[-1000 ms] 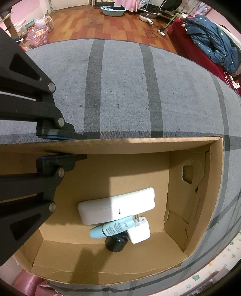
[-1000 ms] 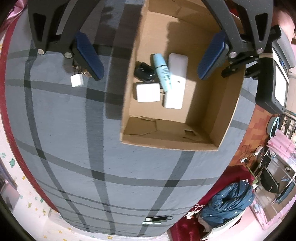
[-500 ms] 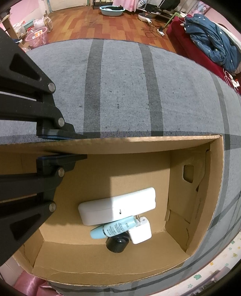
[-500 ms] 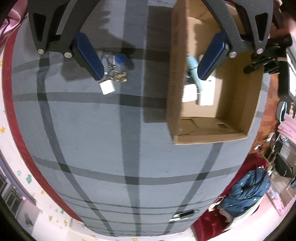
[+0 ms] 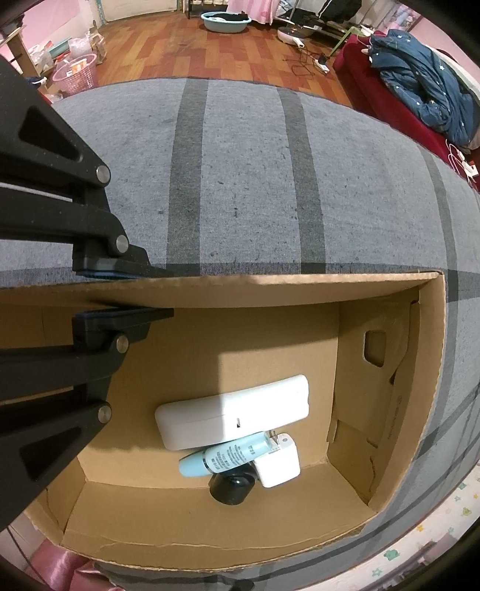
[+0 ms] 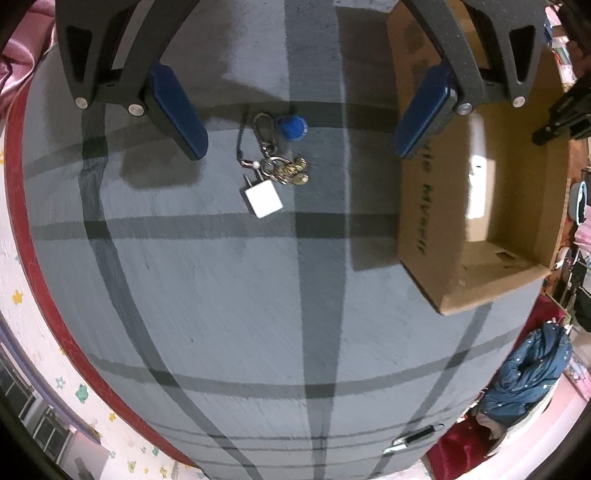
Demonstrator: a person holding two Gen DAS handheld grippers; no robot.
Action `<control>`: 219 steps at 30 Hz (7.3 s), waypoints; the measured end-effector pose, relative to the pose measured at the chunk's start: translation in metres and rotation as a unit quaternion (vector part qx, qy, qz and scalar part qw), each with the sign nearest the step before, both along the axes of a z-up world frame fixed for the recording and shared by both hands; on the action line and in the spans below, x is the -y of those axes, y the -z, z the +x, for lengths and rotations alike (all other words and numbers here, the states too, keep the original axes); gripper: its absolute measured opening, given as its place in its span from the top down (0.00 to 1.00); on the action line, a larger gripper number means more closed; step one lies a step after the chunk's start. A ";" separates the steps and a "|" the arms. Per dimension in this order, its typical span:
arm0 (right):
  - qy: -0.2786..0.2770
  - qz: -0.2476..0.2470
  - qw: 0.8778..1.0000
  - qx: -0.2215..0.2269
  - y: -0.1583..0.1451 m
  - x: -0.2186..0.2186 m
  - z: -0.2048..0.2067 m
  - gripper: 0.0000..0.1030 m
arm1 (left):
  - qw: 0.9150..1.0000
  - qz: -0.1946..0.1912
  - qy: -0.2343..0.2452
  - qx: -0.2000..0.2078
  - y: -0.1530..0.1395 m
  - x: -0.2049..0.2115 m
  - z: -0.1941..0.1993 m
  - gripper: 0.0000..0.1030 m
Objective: Organize rigid objects
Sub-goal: 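Move the right gripper out of the box over the keychain on the bed, then close the right gripper on the metal keychain ring, then carry the keychain into the box with the right gripper, then lower the keychain onto the white remote and open the right gripper, then lift the right gripper away and move it over the blue key fob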
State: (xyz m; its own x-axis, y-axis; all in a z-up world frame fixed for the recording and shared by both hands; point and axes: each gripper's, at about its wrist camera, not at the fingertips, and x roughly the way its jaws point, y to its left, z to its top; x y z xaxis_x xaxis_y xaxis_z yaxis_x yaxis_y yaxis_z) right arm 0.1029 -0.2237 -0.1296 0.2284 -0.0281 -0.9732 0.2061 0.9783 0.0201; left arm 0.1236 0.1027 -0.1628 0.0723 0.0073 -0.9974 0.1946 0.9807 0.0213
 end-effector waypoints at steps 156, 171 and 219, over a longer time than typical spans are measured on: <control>-0.177 0.064 0.982 -0.030 0.016 -0.192 0.040 0.84 | 1.000 -0.021 0.005 0.002 -0.005 -0.008 -0.003 0.88; -0.163 0.070 0.982 -0.057 0.052 -0.193 0.042 0.84 | 1.000 -0.019 0.006 0.003 -0.004 -0.006 -0.002 0.88; -0.163 0.054 0.985 0.033 -0.010 -0.185 0.040 0.00 | 1.000 -0.013 0.004 0.004 -0.006 -0.008 -0.002 0.88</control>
State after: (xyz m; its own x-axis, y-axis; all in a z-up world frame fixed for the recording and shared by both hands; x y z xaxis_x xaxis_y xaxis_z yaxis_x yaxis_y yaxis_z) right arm 0.1431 -0.0390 -0.1197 0.2715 0.1601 -0.9490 -0.1231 0.9837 0.1308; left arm 0.1214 0.1103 -0.1573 0.0811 -0.0197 -0.9965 0.2030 0.9792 -0.0029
